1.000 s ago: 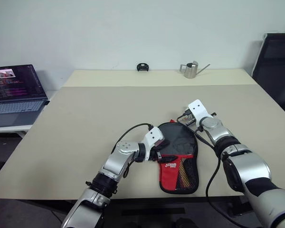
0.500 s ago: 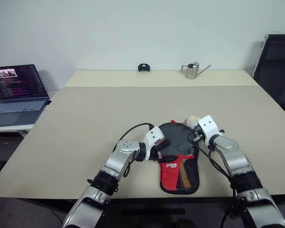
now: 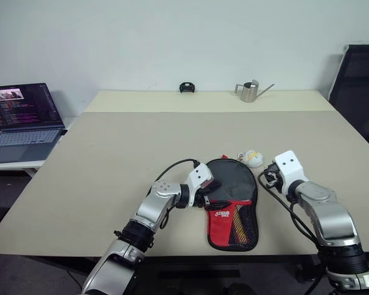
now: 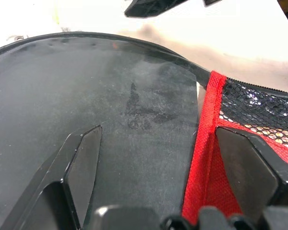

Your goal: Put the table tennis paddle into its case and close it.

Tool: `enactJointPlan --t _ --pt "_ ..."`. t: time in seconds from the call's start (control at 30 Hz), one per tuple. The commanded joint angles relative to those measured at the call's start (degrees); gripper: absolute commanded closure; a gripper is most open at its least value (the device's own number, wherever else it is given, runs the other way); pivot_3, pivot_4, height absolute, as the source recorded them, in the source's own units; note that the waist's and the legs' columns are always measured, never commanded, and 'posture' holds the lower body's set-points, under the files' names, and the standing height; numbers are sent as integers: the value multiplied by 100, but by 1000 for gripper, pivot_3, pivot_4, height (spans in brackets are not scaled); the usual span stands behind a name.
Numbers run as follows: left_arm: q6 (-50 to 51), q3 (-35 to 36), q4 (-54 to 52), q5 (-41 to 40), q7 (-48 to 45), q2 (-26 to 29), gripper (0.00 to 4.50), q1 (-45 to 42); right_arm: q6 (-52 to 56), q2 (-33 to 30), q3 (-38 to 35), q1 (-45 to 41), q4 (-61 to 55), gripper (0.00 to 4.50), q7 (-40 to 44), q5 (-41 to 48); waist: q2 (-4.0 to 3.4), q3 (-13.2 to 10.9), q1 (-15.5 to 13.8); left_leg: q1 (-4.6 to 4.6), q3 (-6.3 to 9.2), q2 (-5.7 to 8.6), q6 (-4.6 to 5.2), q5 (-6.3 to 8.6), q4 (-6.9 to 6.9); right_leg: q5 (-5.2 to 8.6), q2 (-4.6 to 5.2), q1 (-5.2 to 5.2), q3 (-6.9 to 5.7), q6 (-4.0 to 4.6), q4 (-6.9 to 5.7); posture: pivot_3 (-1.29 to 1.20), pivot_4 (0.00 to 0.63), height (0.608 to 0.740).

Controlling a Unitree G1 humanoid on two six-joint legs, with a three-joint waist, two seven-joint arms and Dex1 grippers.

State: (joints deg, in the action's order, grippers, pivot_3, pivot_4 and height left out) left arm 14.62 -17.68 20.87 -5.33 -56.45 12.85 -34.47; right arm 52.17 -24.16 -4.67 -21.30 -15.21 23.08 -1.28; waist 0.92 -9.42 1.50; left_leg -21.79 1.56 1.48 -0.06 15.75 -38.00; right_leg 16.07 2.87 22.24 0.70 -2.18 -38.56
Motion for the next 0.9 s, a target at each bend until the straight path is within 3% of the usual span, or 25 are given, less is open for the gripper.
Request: enactJointPlan --t 0.03,0.07,0.4,0.67,0.9 --pt "113 -84 275 77 -5 -14 396 53 36 158 -487 -370 -384 1704 -95 408 0 0 2 0 -1 0 0 0 0 0 0 0 1 0 0 0 150 740" --pt "110 -79 289 74 -11 -24 396 40 28 190 -540 -469 -316 1380 -105 486 1 0 2 0 -1 0 0 0 0 0 0 0 1 0 0 0 150 740" --pt "69 -79 370 89 -41 -79 396 -22 -758 397 -724 -1887 2020 1380 -195 987 1 -1 5 0 -2 1 0 0 1 -1 0 1 0 1 0 0 150 740" --pt "131 -54 242 90 -15 -4 396 35 -2258 461 -527 -3200 5402 1380 -56 915 1 -1 16 -1 -4 1 1 0 6 -1 1 3 2 2 2 0 150 740" --pt "157 -49 194 91 9 18 396 64 -2616 595 -246 -3464 6415 1380 261 857 0 -2 24 -4 -7 -1 3 1 6 -2 2 4 6 3 5 0 150 740"
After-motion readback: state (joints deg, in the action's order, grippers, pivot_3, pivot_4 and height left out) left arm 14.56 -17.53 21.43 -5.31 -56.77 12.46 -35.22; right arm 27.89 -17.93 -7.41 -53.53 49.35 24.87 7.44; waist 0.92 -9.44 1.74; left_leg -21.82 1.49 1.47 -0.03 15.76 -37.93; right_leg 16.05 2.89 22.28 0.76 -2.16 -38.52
